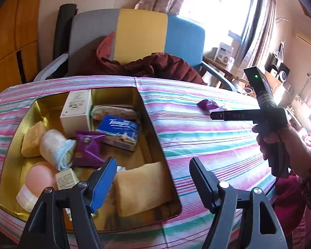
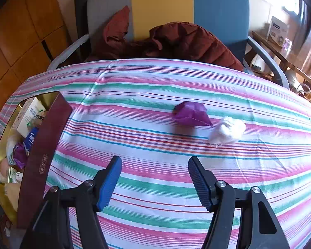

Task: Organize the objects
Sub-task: 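Grasp the white plastic bag with the right tool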

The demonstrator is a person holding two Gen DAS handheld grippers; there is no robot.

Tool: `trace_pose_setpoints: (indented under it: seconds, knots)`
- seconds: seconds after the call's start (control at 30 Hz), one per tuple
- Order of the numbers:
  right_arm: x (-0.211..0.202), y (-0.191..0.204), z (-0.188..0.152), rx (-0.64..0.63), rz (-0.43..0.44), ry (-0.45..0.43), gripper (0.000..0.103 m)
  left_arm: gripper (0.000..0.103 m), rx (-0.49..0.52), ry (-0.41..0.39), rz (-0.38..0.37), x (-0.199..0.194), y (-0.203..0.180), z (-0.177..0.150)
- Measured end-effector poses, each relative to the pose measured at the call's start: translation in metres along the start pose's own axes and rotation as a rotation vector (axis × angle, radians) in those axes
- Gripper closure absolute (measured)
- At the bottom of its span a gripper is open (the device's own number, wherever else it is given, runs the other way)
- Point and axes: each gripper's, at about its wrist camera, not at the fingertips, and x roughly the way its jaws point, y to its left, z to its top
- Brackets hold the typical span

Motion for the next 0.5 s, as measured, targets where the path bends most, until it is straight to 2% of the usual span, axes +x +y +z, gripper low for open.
trace_pose_setpoints:
  seconds: [0.23,0.37,0.5]
  knots:
    - [-0.005,-0.064,0.016,0.127,-0.068,-0.012,0.036,0.029,0.071,0.014,-0.041,0.001,-0.028,0.000]
    - [0.003,-0.102,0.031,0.211,-0.054,-0.019,0.036,0.029,0.101,0.027,-0.062,0.004,-0.043,0.000]
    - [0.020,-0.118,0.034,0.249,-0.035,-0.033,0.036,0.029,0.144,0.043,-0.067,0.008,-0.057,-0.002]
